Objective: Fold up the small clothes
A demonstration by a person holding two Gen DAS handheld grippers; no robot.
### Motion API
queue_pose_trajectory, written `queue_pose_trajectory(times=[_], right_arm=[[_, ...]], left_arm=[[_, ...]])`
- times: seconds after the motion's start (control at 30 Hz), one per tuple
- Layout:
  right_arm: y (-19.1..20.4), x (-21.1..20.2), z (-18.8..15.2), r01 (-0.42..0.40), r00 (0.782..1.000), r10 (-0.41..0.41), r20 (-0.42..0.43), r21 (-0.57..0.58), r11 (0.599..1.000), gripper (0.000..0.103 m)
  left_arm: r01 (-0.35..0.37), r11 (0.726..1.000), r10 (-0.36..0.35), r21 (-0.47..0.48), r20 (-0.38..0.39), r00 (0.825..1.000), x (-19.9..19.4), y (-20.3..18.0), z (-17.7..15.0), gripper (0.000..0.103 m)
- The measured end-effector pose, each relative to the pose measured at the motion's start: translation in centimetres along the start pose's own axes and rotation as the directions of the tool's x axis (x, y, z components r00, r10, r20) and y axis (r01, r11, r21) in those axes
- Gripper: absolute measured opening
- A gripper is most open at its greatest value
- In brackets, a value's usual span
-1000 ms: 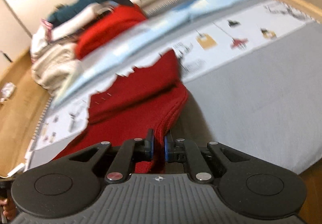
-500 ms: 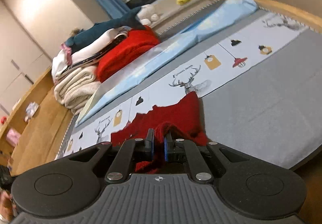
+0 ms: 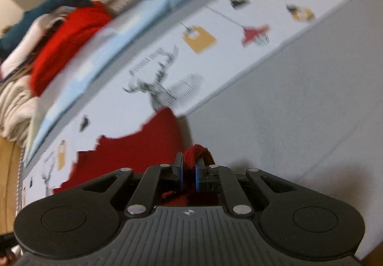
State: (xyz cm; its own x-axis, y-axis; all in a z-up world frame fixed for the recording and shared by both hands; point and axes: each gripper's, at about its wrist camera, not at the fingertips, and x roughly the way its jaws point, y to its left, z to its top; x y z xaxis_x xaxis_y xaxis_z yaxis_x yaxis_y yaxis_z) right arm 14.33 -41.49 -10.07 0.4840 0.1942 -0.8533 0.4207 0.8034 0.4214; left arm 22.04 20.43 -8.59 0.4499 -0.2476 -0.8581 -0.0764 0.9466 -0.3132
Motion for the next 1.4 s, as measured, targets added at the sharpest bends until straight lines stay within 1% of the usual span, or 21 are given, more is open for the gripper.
queue_pose_trajectory(times=[0.07, 0.1, 0.17, 0.23, 0.27, 0.3, 0.37, 0.4, 0.47, 0.57, 0.63, 0.7, 0.8, 0.9, 1.03, 1.13, 1.23, 1.27, 1.33, 1.37, 1.4], right_arm=[[-0.2, 0.9, 0.3, 0.003, 1.0, -0.003, 0.002, -0.013, 1.0, 0.008], [-0.4, 1.3, 0.5, -0.002, 1.0, 0.002, 0.003, -0.009, 1.0, 0.008], [-1.0, 1.8, 0.7, -0.027, 1.0, 0.027, 0.009, 0.027, 0.999, 0.01], [-1.6, 1.8, 0.7, -0.026, 0.999, 0.025, 0.021, 0.049, 0.998, 0.018], [-1.8, 1.4, 0.8, -0.021, 0.999, 0.019, 0.042, 0.052, 0.998, 0.029], [-2.0, 0.9, 1.0, -0.013, 0.998, 0.01, 0.067, 0.047, 0.999, 0.033], [-2.4, -0.4, 1.1, 0.012, 0.993, -0.014, 0.118, 0.015, 1.0, 0.033], [-2.7, -0.8, 1.0, 0.031, 0.992, -0.028, 0.126, -0.019, 0.999, 0.033], [-3.1, -0.7, 0.3, 0.049, 0.995, -0.041, 0.094, -0.084, 0.995, 0.033], [-3.9, 0.8, -1.2, 0.032, 0.999, -0.037, -0.033, -0.132, 0.991, 0.041], [-3.5, 1.7, -1.8, 0.022, 0.997, -0.033, -0.067, -0.159, 0.987, 0.042], [-2.5, 2.6, -2.1, 0.006, 0.997, -0.021, -0.077, -0.193, 0.981, 0.049], [-1.1, 4.0, -2.4, -0.018, 0.996, -0.001, -0.089, -0.211, 0.977, 0.052], [-0.3, 4.9, -1.9, 0.0, 0.999, -0.008, -0.046, -0.185, 0.983, 0.052], [-0.3, 5.7, -0.8, -0.014, 1.0, 0.016, 0.018, -0.09, 0.996, 0.052], [0.6, 6.3, -0.5, 0.003, 0.999, 0.003, 0.051, -0.102, 0.995, 0.052], [1.0, 6.7, -0.1, 0.015, 0.997, -0.007, 0.08, -0.097, 0.995, 0.051], [1.0, 6.8, 0.0, 0.019, 0.996, -0.012, 0.086, -0.09, 0.996, 0.049], [1.1, 7.1, 0.3, 0.03, 0.996, -0.023, 0.083, -0.082, 0.996, 0.035], [1.0, 7.3, 0.3, 0.03, 0.997, -0.023, 0.079, -0.077, 0.997, 0.023], [0.9, 7.3, 0.4, 0.033, 0.997, -0.028, 0.078, -0.071, 0.997, 0.015]], left_arm=[[0.018, 0.999, -0.017, -0.04, 0.018, 1.0, 0.4, 0.6, 0.5, 0.013], [0.017, 0.997, -0.015, -0.07, 0.026, 1.0, 0.5, 1.0, 0.7, 0.018], [0.006, 0.992, 0.0, -0.123, 0.051, 0.999, 0.1, 1.9, 1.0, 0.019], [0.018, 0.989, -0.005, -0.145, 0.09, 0.996, -1.0, 2.5, 1.1, 0.02], [0.02, 0.989, -0.005, -0.145, 0.1, 0.995, -1.5, 2.9, 1.0, 0.024], [0.014, 0.99, -0.001, -0.137, 0.099, 0.995, -1.8, 3.2, 0.9, 0.03], [-0.014, 0.995, 0.021, -0.094, 0.072, 0.997, -1.9, 3.5, 0.3, 0.04], [-0.025, 0.997, 0.028, -0.066, 0.05, 0.998, -1.6, 3.5, -0.1, 0.041], [-0.038, 0.999, 0.038, -0.006, -0.006, 0.999, -0.6, 3.4, -1.1, 0.042], [-0.039, 0.997, 0.043, 0.07, -0.056, 0.997, 1.0, 2.4, -2.1, 0.044], [-0.044, 0.995, 0.049, 0.094, -0.049, 0.998, 1.8, 1.7, -2.3, 0.047], [-0.031, 0.995, 0.036, 0.098, -0.046, 0.998, 2.5, 0.9, -2.3, 0.055], [-0.016, 0.996, 0.017, 0.085, -0.008, 1.0, 3.3, 0.0, -2.0, 0.057], [-0.023, 0.998, 0.022, 0.052, 0.03, 0.999, 4.1, -0.5, -1.3, 0.057], [-0.008, 1.0, 0.01, -0.017, 0.086, 0.996, 4.7, -0.6, -0.3, 0.057], [0.003, 0.999, 0.002, -0.037, 0.13, 0.992, 5.1, -0.8, 0.4, 0.057], [-0.001, 0.999, 0.008, -0.054, 0.129, 0.992, 5.9, -0.7, 0.9, 0.055], [-0.002, 0.998, 0.009, -0.056, 0.13, 0.991, 6.1, -0.7, 1.0, 0.052], [0.014, 0.998, -0.007, -0.054, 0.134, 0.991, 6.4, -0.5, 1.2, 0.03], [0.014, 0.999, -0.007, -0.05, 0.134, 0.991, 6.5, -0.5, 1.3, 0.015], [0.009, 0.999, -0.003, -0.043, 0.134, 0.991, 6.4, -0.5, 1.4, 0.014]])
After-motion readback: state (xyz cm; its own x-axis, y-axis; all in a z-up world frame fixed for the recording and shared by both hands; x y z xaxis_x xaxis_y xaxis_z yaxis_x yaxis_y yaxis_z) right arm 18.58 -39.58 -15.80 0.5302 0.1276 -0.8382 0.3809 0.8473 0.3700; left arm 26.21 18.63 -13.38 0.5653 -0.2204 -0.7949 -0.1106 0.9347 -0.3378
